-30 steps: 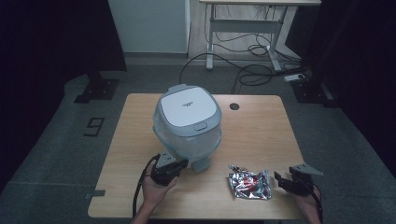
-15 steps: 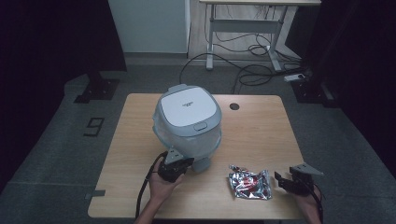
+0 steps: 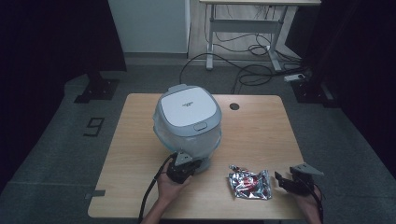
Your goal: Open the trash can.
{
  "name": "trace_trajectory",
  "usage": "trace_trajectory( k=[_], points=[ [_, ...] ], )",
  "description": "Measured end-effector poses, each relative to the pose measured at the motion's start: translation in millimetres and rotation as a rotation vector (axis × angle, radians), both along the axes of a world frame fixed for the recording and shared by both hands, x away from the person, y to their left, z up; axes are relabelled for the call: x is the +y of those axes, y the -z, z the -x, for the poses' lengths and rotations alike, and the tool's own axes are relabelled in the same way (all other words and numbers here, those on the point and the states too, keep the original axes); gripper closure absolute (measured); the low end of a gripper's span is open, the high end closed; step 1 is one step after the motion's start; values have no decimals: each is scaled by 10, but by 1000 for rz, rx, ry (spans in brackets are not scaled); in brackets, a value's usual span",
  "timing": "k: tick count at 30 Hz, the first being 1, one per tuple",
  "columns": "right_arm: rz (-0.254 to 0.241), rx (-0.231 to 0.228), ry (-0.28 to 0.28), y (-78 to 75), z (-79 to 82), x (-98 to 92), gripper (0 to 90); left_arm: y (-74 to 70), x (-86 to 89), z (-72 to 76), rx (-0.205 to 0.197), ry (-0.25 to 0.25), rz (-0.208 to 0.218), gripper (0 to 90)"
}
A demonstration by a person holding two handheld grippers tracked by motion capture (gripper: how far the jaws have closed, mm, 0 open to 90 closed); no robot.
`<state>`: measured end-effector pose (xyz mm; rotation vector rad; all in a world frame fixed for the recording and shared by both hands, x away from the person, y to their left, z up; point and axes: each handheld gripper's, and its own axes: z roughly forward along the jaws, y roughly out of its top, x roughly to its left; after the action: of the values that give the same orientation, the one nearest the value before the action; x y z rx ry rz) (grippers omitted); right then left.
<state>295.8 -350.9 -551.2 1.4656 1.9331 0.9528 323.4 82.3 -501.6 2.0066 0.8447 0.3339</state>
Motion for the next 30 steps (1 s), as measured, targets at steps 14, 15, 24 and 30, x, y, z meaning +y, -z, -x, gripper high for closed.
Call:
trace_trajectory(
  k=[14, 15, 24, 30],
  points=[
    [3, 2, 2, 5, -2, -15, 283, 93, -104, -52, -20, -3, -18, 900],
    [3, 2, 2, 5, -2, -15, 283, 97, -109, -52, -22, -6, -19, 900],
    [4, 2, 1, 5, -2, -16, 283, 190, -166, -56, -3, 5, -48, 900],
    [4, 1, 1, 4, -1, -21, 284, 273, -179, -56, 6, -5, -65, 900]
  ],
)
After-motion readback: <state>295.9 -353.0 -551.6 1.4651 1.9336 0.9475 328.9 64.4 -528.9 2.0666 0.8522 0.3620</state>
